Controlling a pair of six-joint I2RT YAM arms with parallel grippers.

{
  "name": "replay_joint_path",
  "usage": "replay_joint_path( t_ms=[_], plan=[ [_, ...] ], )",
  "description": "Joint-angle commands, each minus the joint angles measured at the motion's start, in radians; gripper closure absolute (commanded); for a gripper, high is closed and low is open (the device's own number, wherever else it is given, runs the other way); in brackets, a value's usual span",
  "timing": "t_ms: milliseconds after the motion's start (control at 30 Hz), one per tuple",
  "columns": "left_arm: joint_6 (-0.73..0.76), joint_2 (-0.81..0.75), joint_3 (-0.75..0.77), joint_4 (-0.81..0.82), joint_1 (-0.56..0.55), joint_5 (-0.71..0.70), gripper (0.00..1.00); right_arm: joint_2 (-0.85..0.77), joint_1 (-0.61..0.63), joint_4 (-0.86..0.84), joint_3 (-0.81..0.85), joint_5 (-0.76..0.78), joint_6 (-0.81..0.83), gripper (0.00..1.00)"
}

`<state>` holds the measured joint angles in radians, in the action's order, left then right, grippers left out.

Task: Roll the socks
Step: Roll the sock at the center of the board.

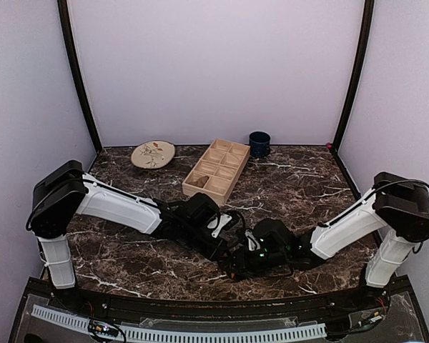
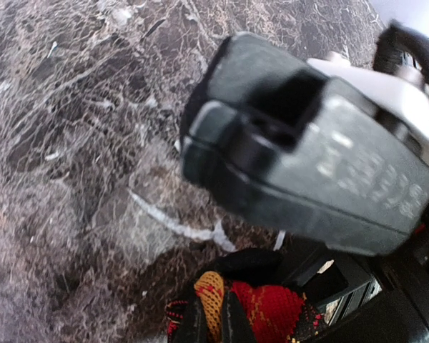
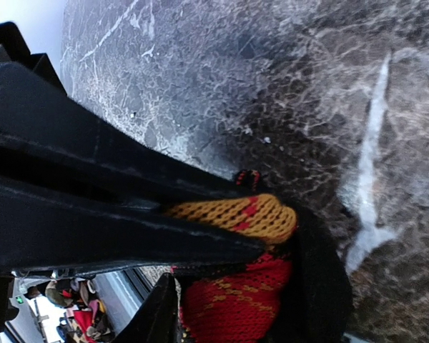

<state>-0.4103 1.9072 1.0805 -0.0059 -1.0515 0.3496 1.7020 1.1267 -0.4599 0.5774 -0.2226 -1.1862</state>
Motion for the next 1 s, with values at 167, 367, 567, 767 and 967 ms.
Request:
replay_joint_path(
  t_ms=[167,367,567,767,967],
  plan=[
    [0.018,0.085,0.039,-0.085,-0.074,0.123,1.00,-0.001,-0.016,0.211,0.017,0.199,0.105,0.69],
    [0.022,0.107,0.059,-0.102,-0.074,0.132,1.00,-0.020,-0.016,0.233,0.036,0.218,0.144,0.68],
    [0.031,0.117,0.070,-0.114,-0.075,0.134,1.00,-0.063,-0.016,0.268,0.051,0.248,0.184,0.67],
    [0.046,0.121,0.079,-0.127,-0.074,0.132,1.00,-0.100,-0.016,0.313,0.069,0.269,0.205,0.66],
    [0.054,0.127,0.087,-0.136,-0.074,0.136,1.00,-0.135,-0.012,0.339,0.087,0.274,0.222,0.65]
  ],
)
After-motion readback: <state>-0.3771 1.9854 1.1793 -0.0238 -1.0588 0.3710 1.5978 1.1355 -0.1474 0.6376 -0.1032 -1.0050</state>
